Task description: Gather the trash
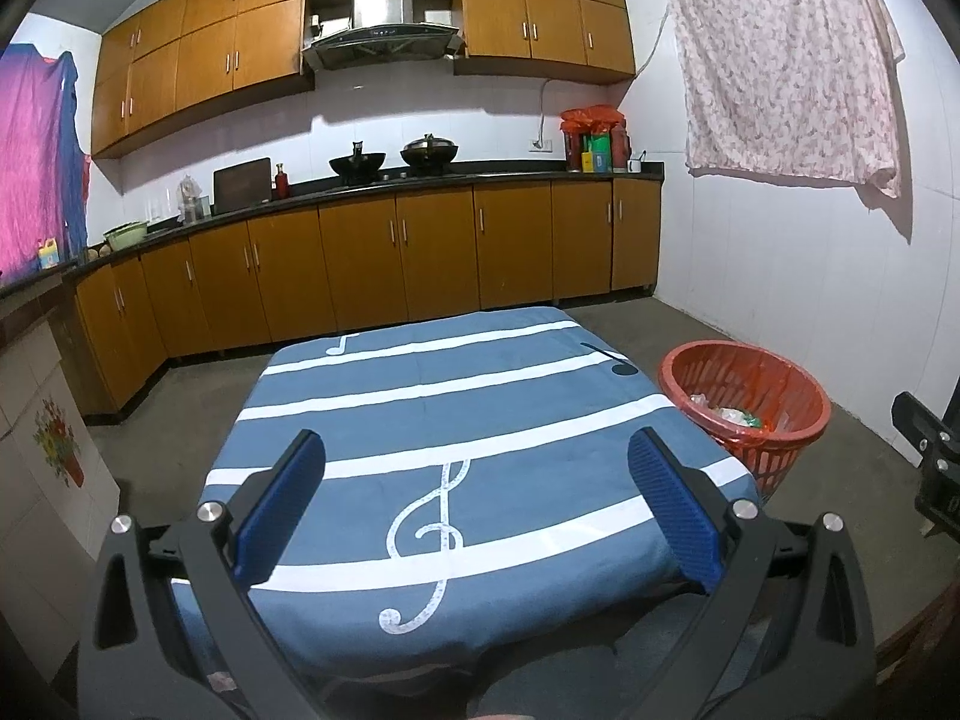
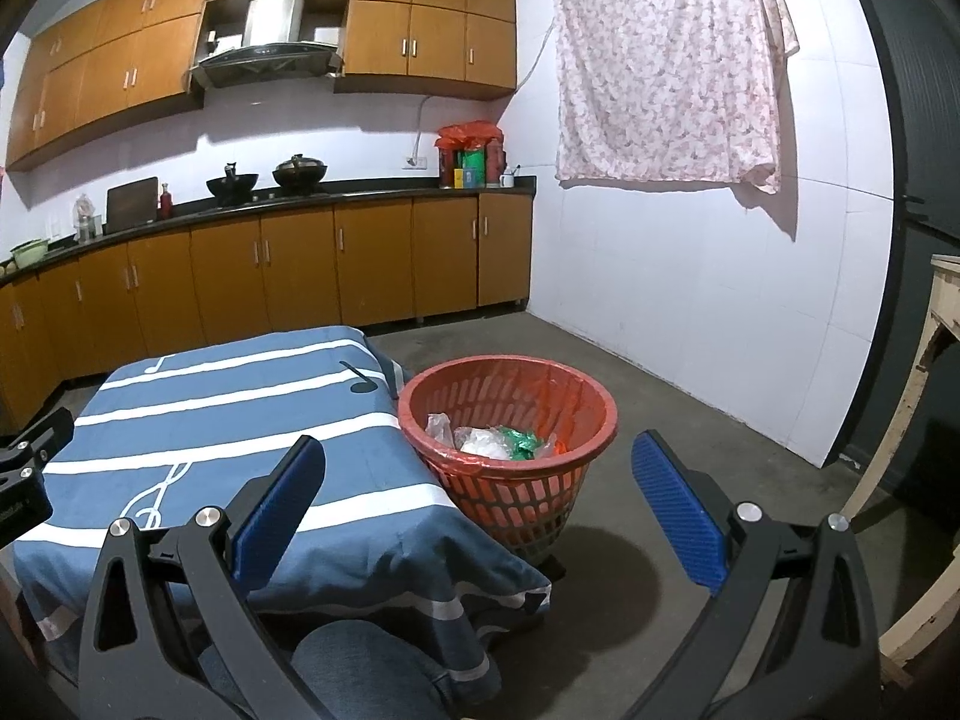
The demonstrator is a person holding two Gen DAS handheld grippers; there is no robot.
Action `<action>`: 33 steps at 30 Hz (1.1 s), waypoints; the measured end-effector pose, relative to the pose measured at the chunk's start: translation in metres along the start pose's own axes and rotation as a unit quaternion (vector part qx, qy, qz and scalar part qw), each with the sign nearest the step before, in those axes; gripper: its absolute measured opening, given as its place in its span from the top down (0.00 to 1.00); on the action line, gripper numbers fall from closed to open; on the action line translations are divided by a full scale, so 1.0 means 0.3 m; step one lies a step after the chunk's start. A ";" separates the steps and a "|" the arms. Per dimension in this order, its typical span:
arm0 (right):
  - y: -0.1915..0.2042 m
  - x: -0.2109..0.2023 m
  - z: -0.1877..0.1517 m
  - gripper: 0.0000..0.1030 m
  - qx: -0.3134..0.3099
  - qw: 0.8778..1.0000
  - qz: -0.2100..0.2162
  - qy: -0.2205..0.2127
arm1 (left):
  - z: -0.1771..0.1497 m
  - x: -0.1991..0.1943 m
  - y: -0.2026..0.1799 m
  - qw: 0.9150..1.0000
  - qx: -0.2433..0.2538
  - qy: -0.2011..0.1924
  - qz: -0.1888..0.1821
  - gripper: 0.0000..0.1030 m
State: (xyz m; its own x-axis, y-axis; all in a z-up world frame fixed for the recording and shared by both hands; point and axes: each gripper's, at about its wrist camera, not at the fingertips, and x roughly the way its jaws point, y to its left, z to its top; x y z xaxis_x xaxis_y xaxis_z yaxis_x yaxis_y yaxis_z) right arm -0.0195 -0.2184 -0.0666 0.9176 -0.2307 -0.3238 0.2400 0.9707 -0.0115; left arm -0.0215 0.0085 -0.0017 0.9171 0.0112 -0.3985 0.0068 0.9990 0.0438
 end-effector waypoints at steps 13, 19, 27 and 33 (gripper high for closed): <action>0.009 0.000 0.001 0.02 -0.002 1.000 0.004 0.003 | -0.004 -0.005 0.003 1.000 -0.006 0.004 -0.001 0.04; 0.008 0.003 0.000 0.02 -0.001 1.000 0.005 0.005 | -0.004 -0.004 0.005 1.000 -0.006 0.005 -0.002 0.04; 0.007 0.005 0.000 0.02 -0.001 1.000 0.005 0.005 | -0.006 -0.004 0.005 1.000 -0.006 0.006 -0.002 0.04; 0.005 0.005 0.001 0.02 -0.001 1.000 0.005 0.006 | -0.018 -0.005 -0.003 1.000 -0.006 0.008 -0.002 0.04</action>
State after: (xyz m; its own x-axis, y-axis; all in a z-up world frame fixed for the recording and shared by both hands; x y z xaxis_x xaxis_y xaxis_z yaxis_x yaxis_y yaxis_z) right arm -0.0177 -0.2172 -0.0668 0.9164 -0.2201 -0.3344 0.2301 0.9731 -0.0099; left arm -0.0251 0.0077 -0.0062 0.9104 0.0071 -0.4136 0.0062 0.9995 0.0310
